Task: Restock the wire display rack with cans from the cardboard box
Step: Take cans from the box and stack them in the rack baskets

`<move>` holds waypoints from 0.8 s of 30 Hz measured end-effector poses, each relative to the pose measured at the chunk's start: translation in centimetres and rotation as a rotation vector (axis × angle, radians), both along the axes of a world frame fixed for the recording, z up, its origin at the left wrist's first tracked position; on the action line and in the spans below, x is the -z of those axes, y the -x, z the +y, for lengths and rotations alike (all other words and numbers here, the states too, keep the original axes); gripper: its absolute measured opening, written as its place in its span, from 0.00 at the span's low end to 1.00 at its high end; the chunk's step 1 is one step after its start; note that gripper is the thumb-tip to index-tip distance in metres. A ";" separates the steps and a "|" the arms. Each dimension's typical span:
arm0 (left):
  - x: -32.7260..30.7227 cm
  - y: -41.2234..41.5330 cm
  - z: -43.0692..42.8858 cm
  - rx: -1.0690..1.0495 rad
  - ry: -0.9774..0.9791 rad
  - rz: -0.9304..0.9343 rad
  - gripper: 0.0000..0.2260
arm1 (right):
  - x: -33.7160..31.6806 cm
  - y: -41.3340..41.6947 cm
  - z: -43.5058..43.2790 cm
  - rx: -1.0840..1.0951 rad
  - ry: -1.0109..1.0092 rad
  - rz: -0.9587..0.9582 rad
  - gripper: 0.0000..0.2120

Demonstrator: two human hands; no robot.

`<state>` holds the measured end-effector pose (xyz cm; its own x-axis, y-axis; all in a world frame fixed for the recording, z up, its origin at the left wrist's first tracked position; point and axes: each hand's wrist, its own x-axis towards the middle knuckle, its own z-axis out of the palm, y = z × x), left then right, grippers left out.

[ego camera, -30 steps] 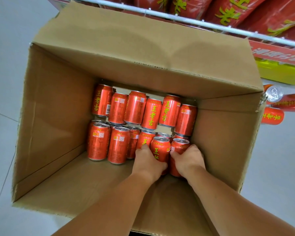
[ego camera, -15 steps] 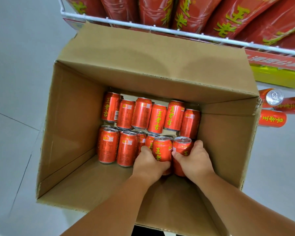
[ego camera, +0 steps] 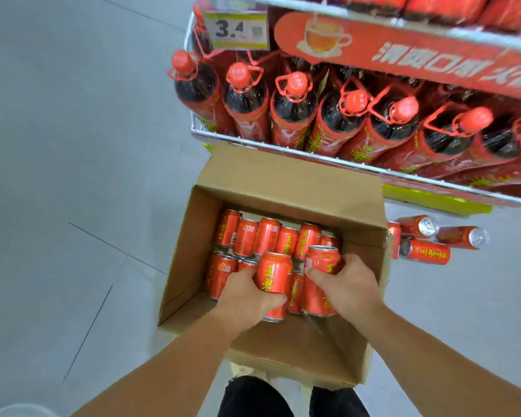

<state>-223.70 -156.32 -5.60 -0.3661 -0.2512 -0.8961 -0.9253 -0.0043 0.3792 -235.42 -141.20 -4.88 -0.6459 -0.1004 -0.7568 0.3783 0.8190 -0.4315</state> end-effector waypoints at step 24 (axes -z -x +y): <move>-53.7 8.3 -7.6 0.001 0.358 0.651 0.27 | -51.9 6.2 -3.6 0.111 0.266 0.473 0.16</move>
